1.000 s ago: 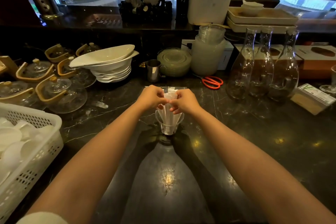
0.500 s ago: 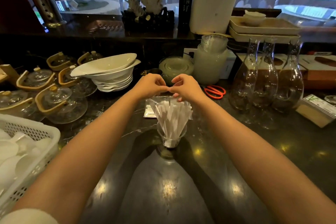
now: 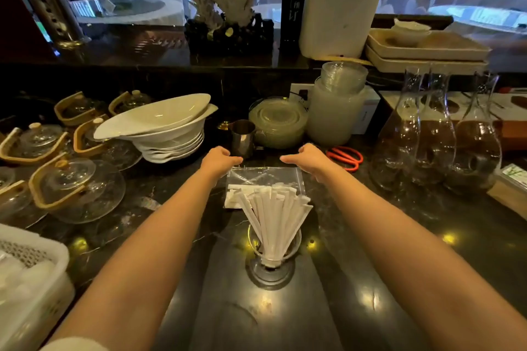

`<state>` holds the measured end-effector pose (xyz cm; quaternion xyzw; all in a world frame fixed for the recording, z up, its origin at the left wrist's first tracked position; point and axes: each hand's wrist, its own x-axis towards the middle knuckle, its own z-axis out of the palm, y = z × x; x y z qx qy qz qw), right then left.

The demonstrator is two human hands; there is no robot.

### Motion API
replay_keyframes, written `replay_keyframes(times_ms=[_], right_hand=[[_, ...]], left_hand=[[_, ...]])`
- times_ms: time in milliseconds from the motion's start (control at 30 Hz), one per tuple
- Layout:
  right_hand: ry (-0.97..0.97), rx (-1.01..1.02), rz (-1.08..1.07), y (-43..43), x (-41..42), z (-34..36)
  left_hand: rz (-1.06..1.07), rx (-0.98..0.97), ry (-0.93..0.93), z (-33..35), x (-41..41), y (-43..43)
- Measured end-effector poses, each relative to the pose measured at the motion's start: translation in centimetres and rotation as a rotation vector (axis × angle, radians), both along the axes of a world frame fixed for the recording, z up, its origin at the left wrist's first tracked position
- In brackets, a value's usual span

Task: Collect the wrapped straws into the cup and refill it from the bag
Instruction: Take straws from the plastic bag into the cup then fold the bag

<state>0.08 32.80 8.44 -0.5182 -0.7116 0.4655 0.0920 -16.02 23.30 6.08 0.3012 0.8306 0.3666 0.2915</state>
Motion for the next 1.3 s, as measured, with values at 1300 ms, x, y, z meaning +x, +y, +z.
replay_keyframes(times_ms=[1300], right_hand=[[0.106, -0.095, -0.166, 2.7, -0.6, -3.5]], left_hand=[[0.076, 0.004, -0.181, -0.5, -1.5, 1.4]])
